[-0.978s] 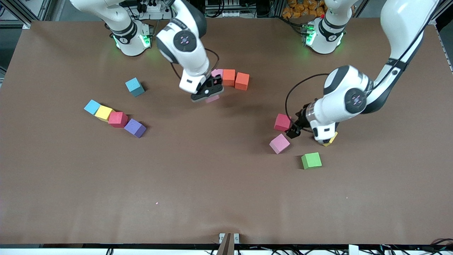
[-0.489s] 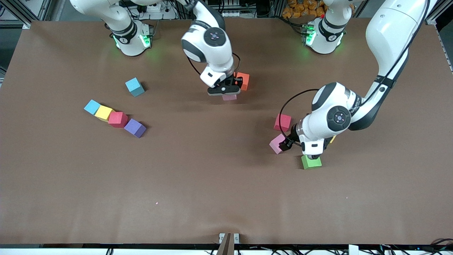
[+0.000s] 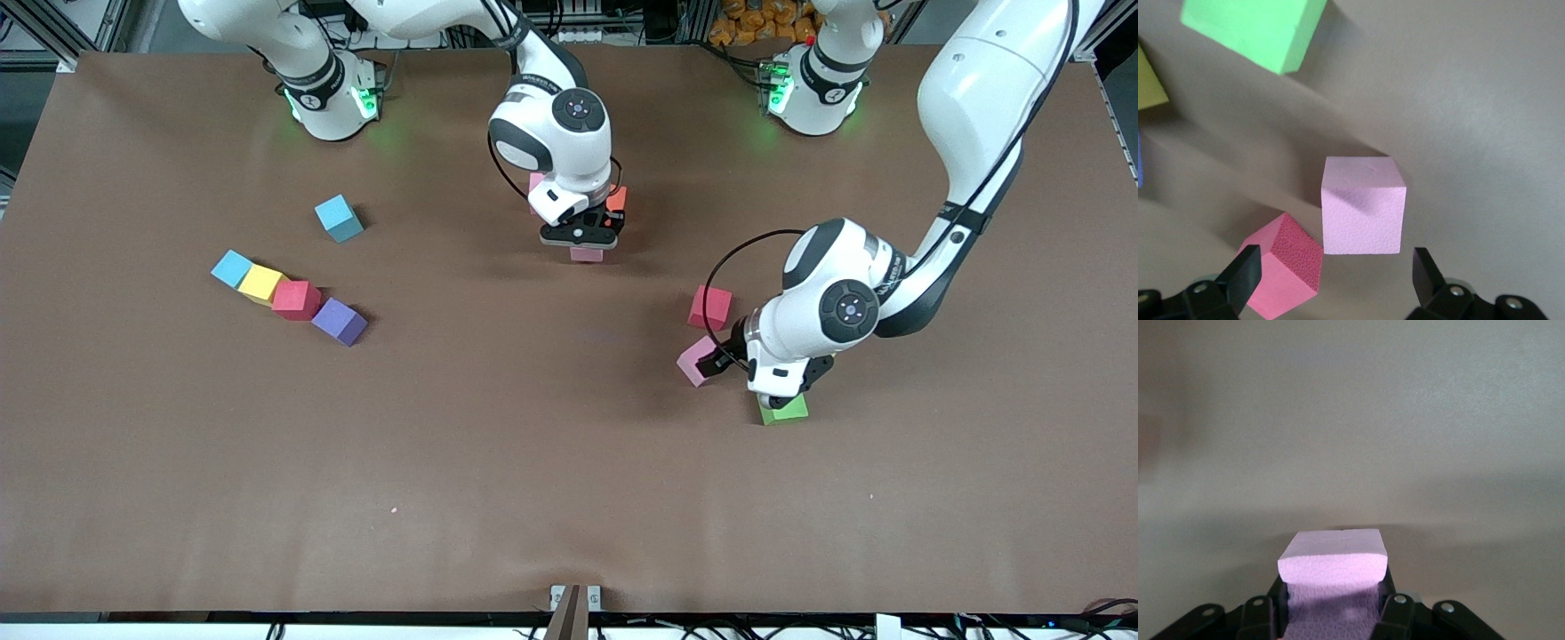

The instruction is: Form number 2 with 11 blocks

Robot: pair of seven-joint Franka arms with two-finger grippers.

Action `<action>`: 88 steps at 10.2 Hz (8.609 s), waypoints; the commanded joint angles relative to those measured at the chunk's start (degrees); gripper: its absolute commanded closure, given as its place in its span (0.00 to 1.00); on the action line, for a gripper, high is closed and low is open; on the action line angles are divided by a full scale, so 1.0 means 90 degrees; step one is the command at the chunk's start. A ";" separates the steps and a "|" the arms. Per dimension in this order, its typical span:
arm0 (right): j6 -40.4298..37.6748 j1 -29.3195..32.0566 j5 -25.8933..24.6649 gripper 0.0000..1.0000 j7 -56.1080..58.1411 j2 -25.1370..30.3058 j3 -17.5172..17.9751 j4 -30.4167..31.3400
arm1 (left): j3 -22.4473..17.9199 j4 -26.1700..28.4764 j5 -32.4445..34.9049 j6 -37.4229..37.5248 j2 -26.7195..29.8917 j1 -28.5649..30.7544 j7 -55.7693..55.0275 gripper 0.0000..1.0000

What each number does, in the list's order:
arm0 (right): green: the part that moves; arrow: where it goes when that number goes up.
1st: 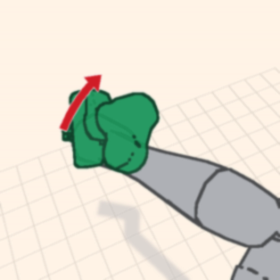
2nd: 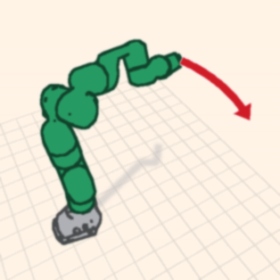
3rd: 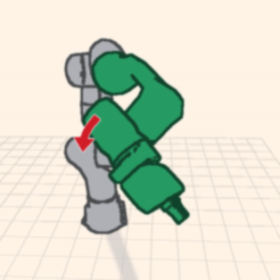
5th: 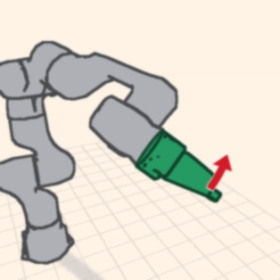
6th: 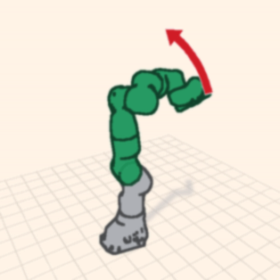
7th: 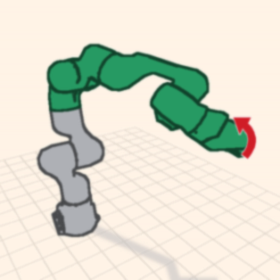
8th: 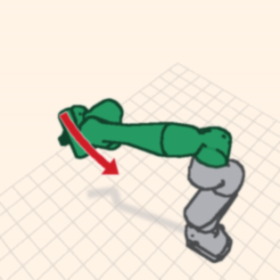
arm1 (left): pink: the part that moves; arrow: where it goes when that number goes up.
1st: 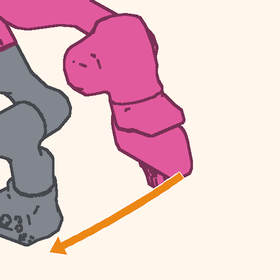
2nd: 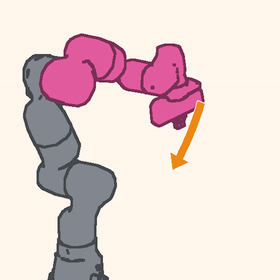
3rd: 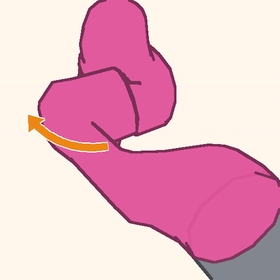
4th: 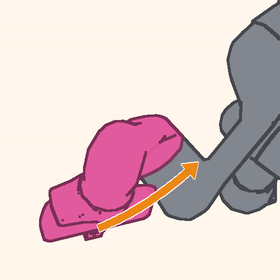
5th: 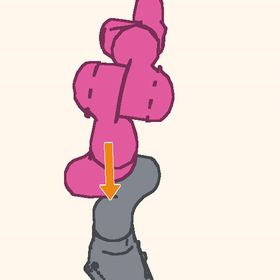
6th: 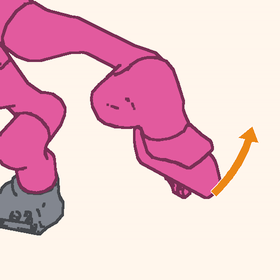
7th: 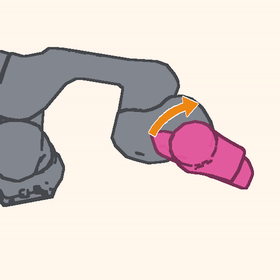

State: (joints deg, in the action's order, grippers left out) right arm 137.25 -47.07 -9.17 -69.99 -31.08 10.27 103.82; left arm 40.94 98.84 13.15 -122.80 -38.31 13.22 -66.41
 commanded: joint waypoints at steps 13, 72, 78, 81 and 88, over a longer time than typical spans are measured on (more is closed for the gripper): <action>0.0121 -0.0785 -0.0212 0.59 -0.0778 -0.0668 -0.0341 -0.0530 | -0.0740 -0.0718 0.0101 0.0119 -0.0840 -0.0863 0.0260 0.00; -0.1345 0.3980 -0.0310 0.00 0.7545 0.2604 -0.0243 0.1782 | -0.0330 -0.0826 0.0072 0.0551 -0.0880 -0.2504 0.0670 0.81; 0.0353 0.4546 -0.0251 0.00 1.0574 0.2555 -0.0243 0.3248 | -0.0301 -0.0533 0.0150 0.0490 -0.0880 -0.2728 0.1586 0.80; 0.1018 0.5218 -0.0241 0.00 1.2304 0.2087 -0.0224 0.3406 | -0.0320 -0.0533 0.0160 0.0490 -0.0928 -0.2836 0.1880 0.74; 0.1059 0.5259 0.0345 0.00 1.2551 0.1666 -0.0038 0.3367 | -0.0330 -0.0543 0.0131 0.0490 -0.1026 -0.2943 0.1813 0.74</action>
State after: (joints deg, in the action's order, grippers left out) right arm 146.81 -0.46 -7.32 40.97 -16.43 9.24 134.32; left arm 38.03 93.63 13.34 -117.82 -47.45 -12.73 -49.67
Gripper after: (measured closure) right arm 0.000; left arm 0.436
